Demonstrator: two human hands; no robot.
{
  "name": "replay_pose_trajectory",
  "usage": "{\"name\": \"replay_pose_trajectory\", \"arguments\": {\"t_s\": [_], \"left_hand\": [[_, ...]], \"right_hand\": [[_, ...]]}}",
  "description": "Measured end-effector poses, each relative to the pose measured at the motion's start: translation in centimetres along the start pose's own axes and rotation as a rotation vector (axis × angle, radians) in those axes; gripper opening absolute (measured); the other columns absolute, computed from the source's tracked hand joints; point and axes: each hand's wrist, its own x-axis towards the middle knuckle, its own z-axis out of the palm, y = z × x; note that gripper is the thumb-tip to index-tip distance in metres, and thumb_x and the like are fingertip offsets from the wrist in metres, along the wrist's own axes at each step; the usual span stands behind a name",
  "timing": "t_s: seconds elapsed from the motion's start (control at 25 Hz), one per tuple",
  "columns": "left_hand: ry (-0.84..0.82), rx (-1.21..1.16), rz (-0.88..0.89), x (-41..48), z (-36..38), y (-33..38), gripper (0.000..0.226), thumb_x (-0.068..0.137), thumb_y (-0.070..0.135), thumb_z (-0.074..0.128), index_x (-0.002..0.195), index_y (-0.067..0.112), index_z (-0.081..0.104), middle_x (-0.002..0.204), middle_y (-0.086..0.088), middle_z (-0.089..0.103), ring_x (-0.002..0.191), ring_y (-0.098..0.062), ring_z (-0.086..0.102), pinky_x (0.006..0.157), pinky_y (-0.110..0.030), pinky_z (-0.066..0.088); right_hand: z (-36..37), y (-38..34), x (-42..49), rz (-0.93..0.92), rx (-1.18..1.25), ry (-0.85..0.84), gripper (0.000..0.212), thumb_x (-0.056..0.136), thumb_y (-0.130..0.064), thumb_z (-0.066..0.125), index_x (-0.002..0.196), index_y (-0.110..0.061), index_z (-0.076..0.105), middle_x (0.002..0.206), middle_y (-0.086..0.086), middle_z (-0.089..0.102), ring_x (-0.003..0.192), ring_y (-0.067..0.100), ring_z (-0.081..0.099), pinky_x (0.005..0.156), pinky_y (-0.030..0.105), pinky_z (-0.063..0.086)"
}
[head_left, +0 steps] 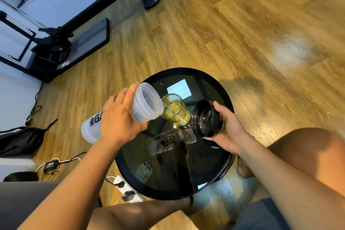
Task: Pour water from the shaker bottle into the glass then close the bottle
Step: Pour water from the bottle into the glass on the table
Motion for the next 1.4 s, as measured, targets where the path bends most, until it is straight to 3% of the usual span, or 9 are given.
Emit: {"name": "replay_pose_trajectory", "arguments": {"t_s": [0.2, 0.6, 0.8, 0.96, 1.16, 1.4], "left_hand": [[-0.005, 0.001, 0.002, 0.13, 0.08, -0.06, 0.12, 0.054, 0.028, 0.094, 0.157, 0.02, 0.034, 0.146, -0.006, 0.054, 0.116, -0.036, 0.056, 0.097, -0.054, 0.046], [0.008, 0.02, 0.022, 0.46, -0.07, 0.1, 0.117, 0.054, 0.026, 0.096, 0.156, 0.016, 0.038, 0.146, -0.01, 0.056, 0.116, -0.039, 0.057, 0.098, -0.055, 0.046], [0.012, 0.024, 0.027, 0.51, -0.02, -0.03, 0.119, 0.053, 0.027, 0.096, 0.157, 0.016, 0.038, 0.146, -0.009, 0.056, 0.114, -0.038, 0.056, 0.096, -0.054, 0.046], [0.03, 0.037, 0.046, 0.54, -0.15, -0.08, 0.118, 0.052, 0.025, 0.096, 0.155, 0.015, 0.04, 0.142, -0.011, 0.058, 0.111, -0.039, 0.057, 0.095, -0.054, 0.045], [0.035, 0.047, 0.051, 0.63, -0.31, 0.06, 0.116, 0.052, 0.023, 0.095, 0.154, 0.013, 0.041, 0.141, -0.012, 0.058, 0.112, -0.042, 0.058, 0.097, -0.054, 0.044], [0.044, 0.061, 0.057, 0.6, -0.42, 0.14, 0.115, 0.053, 0.024, 0.095, 0.154, 0.013, 0.042, 0.14, -0.013, 0.059, 0.111, -0.043, 0.057, 0.096, -0.055, 0.044]], "right_hand": [[-0.1, 0.11, 0.15, -0.001, -0.012, 0.001, 0.072, 0.054, -0.046, 0.089, 0.118, -0.017, 0.07, 0.117, 0.019, 0.072, 0.107, 0.042, 0.068, 0.088, 0.059, 0.055], [-0.32, 0.11, 0.42, -0.001, -0.021, -0.032, 0.085, 0.045, -0.047, 0.093, 0.121, -0.017, 0.068, 0.111, 0.017, 0.074, 0.103, 0.04, 0.07, 0.087, 0.058, 0.055], [-0.38, 0.1, 0.52, 0.007, -0.011, -0.047, 0.075, 0.043, -0.047, 0.095, 0.109, -0.018, 0.075, 0.11, 0.017, 0.074, 0.1, 0.039, 0.071, 0.082, 0.056, 0.057], [-0.46, 0.11, 0.63, 0.012, -0.013, -0.05, 0.079, 0.044, -0.047, 0.095, 0.114, -0.017, 0.073, 0.111, 0.017, 0.074, 0.101, 0.04, 0.07, 0.084, 0.056, 0.056], [-0.53, 0.12, 0.69, 0.001, -0.019, -0.06, 0.064, 0.047, -0.048, 0.093, 0.103, -0.02, 0.078, 0.109, 0.015, 0.075, 0.1, 0.038, 0.071, 0.084, 0.057, 0.056], [-0.52, 0.15, 0.57, 0.005, -0.021, -0.05, 0.075, 0.052, -0.048, 0.092, 0.117, -0.018, 0.071, 0.116, 0.017, 0.072, 0.103, 0.039, 0.07, 0.087, 0.057, 0.055]]}}
